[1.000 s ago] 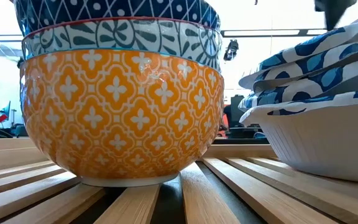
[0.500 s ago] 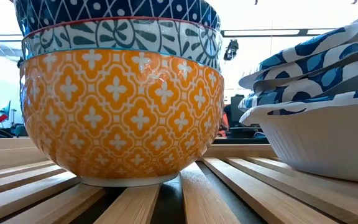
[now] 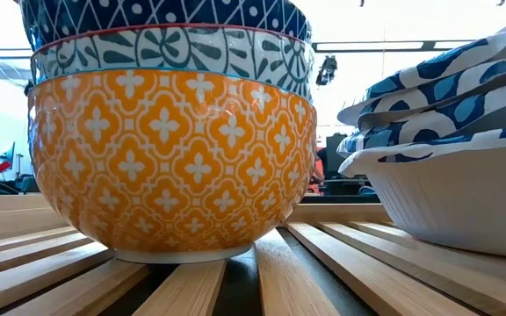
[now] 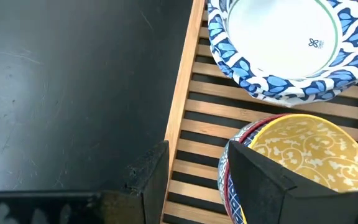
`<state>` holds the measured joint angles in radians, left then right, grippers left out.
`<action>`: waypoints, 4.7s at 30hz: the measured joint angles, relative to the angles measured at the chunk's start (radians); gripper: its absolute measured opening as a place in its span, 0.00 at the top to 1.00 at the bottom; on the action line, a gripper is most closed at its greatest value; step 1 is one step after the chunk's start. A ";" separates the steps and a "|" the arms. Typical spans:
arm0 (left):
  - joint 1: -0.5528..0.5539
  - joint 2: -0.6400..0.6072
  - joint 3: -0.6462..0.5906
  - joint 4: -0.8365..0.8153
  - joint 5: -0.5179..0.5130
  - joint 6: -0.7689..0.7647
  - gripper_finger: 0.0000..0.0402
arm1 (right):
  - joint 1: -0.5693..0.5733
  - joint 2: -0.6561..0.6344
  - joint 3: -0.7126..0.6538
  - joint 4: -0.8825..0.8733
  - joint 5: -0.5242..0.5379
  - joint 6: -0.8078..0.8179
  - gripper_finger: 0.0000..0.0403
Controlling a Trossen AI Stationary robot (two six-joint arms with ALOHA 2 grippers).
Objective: Place and stack bowls onto a shelf
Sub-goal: Stack the blue line patterned bowl on top of the yellow patterned bowl on the shelf
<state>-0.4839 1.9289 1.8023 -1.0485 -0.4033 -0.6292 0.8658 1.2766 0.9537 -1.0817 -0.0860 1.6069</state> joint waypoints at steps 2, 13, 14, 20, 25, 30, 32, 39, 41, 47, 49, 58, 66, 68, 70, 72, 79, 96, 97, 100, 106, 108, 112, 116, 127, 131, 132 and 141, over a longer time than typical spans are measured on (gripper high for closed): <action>0.000 0.000 0.000 0.000 -0.001 0.000 0.63 | 0.016 0.000 -0.030 0.050 -0.009 0.012 0.44; 0.006 0.000 0.000 0.010 -0.010 0.000 0.63 | 0.068 0.000 -0.128 0.205 -0.019 0.053 0.44; 0.006 0.000 0.000 0.010 -0.010 0.000 0.63 | 0.068 0.000 -0.131 0.206 -0.019 0.052 0.44; 0.007 0.000 0.000 0.019 -0.010 0.000 0.63 | 0.068 0.000 -0.153 0.209 -0.016 0.051 0.46; 0.007 0.000 0.000 0.028 -0.010 0.000 0.63 | 0.068 0.001 -0.171 0.225 -0.015 0.051 0.56; 0.007 0.000 0.000 0.034 -0.010 0.000 0.63 | 0.068 0.001 -0.176 0.235 -0.013 0.041 0.69; 0.006 0.000 0.000 0.034 -0.010 0.001 0.63 | 0.068 0.001 -0.176 0.236 -0.008 0.031 0.75; 0.006 0.000 0.000 0.035 -0.010 0.014 0.63 | 0.068 0.001 -0.176 0.240 -0.008 0.019 0.90; 0.007 0.000 0.000 0.035 -0.010 0.015 0.63 | 0.068 0.001 -0.176 0.239 -0.008 0.019 0.94; 0.007 0.000 0.000 0.025 -0.016 0.018 0.63 | 0.068 0.000 -0.176 0.235 -0.009 0.024 0.97; 0.008 0.000 0.000 0.012 -0.026 0.019 0.63 | 0.067 0.000 -0.176 0.229 -0.008 0.024 0.97; 0.018 -0.012 0.000 -0.021 -0.033 0.034 0.63 | 0.013 -0.058 -0.176 0.021 -0.002 0.041 0.97; 0.026 -0.014 0.000 -0.042 -0.034 0.037 0.63 | -0.117 -0.211 -0.178 -0.210 0.134 0.029 0.98; 0.030 -0.014 0.000 -0.042 -0.034 0.037 0.63 | -0.161 -0.249 -0.178 -0.226 0.187 0.003 0.98; 0.035 -0.014 0.000 -0.042 -0.035 0.037 0.63 | -0.208 -0.282 -0.178 -0.219 0.246 -0.027 0.98; 0.040 -0.014 0.000 -0.040 -0.037 0.037 0.63 | -0.257 -0.306 -0.178 -0.217 0.299 -0.062 0.98; 0.051 -0.014 0.000 -0.026 -0.177 0.075 0.63 | -0.425 -0.322 -0.154 -0.221 0.535 -0.222 0.97; 0.107 -0.014 0.000 0.240 -0.563 0.217 0.63 | -0.557 -0.089 0.200 0.064 1.039 -0.811 0.97; 0.108 -0.014 0.000 0.273 -0.584 0.241 0.63 | -0.557 -0.066 0.224 0.071 1.074 -0.837 0.97; 0.112 -0.014 0.000 0.352 -0.643 0.296 0.63 | -0.557 -0.002 0.287 0.070 1.168 -0.898 0.97; 0.119 -0.014 0.000 0.417 -0.851 0.359 0.63 | -0.556 0.091 0.374 0.070 1.287 -0.965 0.97; 0.122 -0.014 0.000 0.418 -0.899 0.358 0.63 | -0.556 0.114 0.397 0.071 1.312 -0.974 0.97; 0.134 -0.014 0.000 0.422 -0.923 0.357 0.63 | -0.556 0.154 0.425 0.076 1.343 -0.986 0.97; 0.152 -0.014 0.000 0.423 -0.923 0.356 0.63 | -0.552 0.183 0.442 0.100 1.344 -1.025 0.97; 0.176 -0.014 -0.003 0.386 -0.850 0.359 0.66 | -0.502 0.211 0.503 0.158 1.335 -1.149 0.97; 0.176 -0.014 -0.003 0.360 -0.848 0.357 0.76 | -0.492 0.208 0.504 0.168 1.309 -1.149 0.97; 0.177 -0.014 -0.003 0.353 -0.849 0.356 0.79 | -0.491 0.208 0.504 0.169 1.301 -1.147 0.97; 0.175 -0.016 -0.003 0.334 -0.854 0.355 0.95 | -0.493 0.210 0.505 0.177 1.232 -1.117 0.97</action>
<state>-0.3088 1.9125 1.7992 -0.7147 -1.2569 -0.2747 0.3733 1.4868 1.4584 -0.9046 1.1460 0.4894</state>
